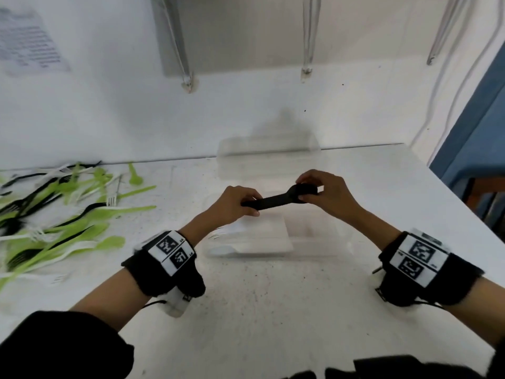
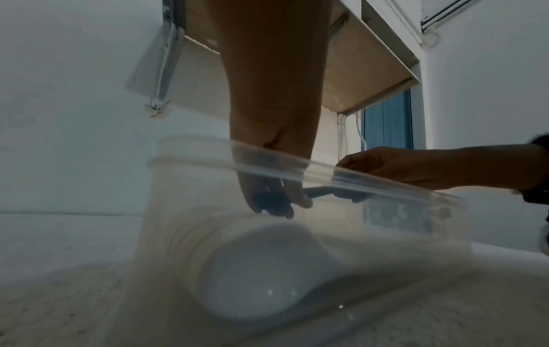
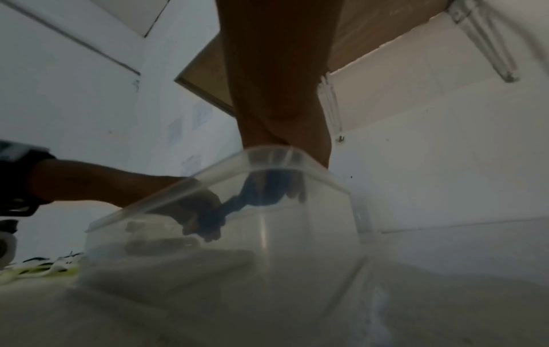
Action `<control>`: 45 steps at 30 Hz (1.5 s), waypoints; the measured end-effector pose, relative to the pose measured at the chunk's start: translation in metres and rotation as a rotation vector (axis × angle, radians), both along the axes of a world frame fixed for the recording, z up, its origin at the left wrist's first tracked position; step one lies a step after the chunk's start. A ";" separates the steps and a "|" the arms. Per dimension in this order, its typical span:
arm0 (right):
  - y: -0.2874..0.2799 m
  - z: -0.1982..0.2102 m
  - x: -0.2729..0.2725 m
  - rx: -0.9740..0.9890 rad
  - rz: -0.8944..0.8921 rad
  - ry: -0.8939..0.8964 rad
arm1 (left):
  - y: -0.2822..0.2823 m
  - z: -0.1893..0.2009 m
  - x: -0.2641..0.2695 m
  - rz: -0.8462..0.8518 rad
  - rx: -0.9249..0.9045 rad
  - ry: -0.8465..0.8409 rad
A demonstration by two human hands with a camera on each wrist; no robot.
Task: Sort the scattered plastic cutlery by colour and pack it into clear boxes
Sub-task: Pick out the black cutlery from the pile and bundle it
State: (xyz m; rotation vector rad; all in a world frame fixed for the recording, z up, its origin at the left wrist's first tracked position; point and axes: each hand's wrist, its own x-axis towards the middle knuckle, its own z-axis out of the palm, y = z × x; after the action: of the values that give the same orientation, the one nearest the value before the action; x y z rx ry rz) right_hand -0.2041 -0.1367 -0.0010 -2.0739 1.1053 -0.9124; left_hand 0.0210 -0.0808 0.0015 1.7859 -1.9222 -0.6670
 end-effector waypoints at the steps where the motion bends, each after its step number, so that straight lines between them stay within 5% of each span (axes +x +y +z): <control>1: 0.000 -0.003 -0.001 -0.038 0.011 0.053 | -0.001 -0.002 -0.002 -0.015 -0.005 -0.031; 14: 0.004 -0.016 0.004 -0.312 0.171 0.762 | -0.007 -0.015 -0.028 -0.053 -0.105 -0.416; 38: 0.008 -0.009 0.006 -0.327 0.124 0.898 | -0.010 -0.030 -0.024 -0.176 -0.204 -0.240; 45: 0.007 -0.010 0.007 -0.323 0.098 0.916 | -0.007 -0.025 -0.027 -0.125 -0.221 -0.351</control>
State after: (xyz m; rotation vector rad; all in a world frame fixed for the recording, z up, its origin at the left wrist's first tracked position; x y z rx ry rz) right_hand -0.1971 -0.1299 -0.0115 -2.8968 1.3124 -0.0327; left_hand -0.0059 -0.0882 -0.0238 1.7402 -2.2496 -0.1734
